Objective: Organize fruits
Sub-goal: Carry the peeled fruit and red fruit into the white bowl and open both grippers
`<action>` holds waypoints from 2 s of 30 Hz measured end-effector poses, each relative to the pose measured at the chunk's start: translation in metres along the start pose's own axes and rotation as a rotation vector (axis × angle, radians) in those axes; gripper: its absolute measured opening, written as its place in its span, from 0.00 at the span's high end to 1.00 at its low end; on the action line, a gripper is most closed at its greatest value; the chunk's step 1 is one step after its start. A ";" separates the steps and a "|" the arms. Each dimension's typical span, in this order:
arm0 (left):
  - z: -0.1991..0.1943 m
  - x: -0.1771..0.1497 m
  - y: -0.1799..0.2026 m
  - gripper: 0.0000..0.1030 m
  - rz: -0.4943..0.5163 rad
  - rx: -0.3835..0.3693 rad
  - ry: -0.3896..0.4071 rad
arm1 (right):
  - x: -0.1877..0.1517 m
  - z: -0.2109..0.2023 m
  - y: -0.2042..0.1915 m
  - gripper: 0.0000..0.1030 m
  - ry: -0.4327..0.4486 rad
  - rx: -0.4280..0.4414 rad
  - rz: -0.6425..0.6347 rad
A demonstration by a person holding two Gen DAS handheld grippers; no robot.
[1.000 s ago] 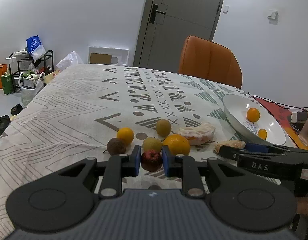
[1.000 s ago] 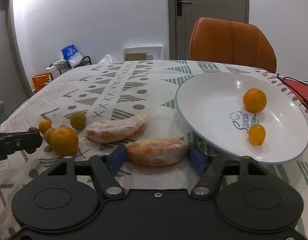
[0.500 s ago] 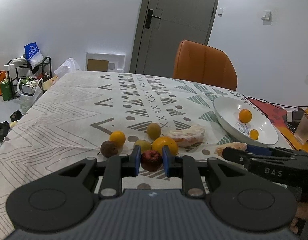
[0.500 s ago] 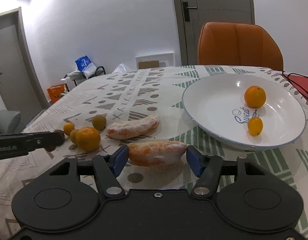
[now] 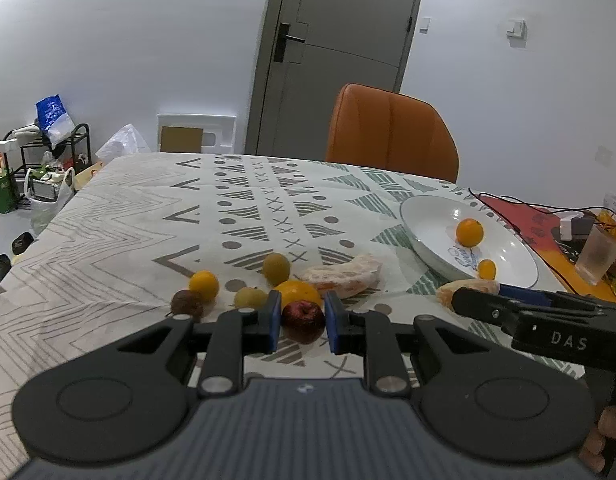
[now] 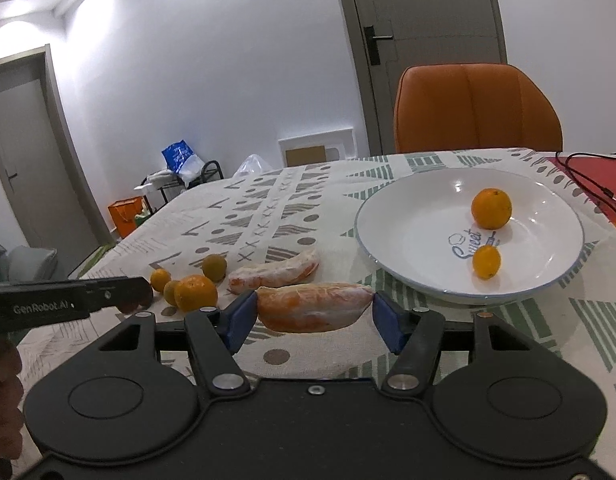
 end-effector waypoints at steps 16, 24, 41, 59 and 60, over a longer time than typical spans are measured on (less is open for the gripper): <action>0.004 0.009 0.031 0.79 0.038 -0.030 0.017 | 0.010 -0.030 0.013 0.41 0.067 -0.012 0.010; 0.012 0.013 0.049 0.79 0.058 -0.050 0.015 | 0.015 -0.043 0.039 0.41 0.097 -0.069 0.035; 0.040 0.023 0.092 0.79 0.115 -0.085 -0.003 | 0.015 -0.044 0.095 0.41 0.102 -0.130 0.091; 0.074 0.037 0.137 0.79 0.170 -0.142 -0.019 | 0.016 -0.042 0.121 0.21 0.123 -0.139 0.128; 0.076 0.037 0.139 0.79 0.171 -0.143 -0.020 | 0.015 -0.042 0.121 0.21 0.120 -0.137 0.130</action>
Point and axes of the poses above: each gripper's, at about its wrist camera, not at the fingertips, and z roughly the way its jaws point, y to its right, x to its top, the point moved 3 cm from there along z, roughly the way its jaws point, and after that the axes turned 10 degrees about x, right-handed, at the moved point
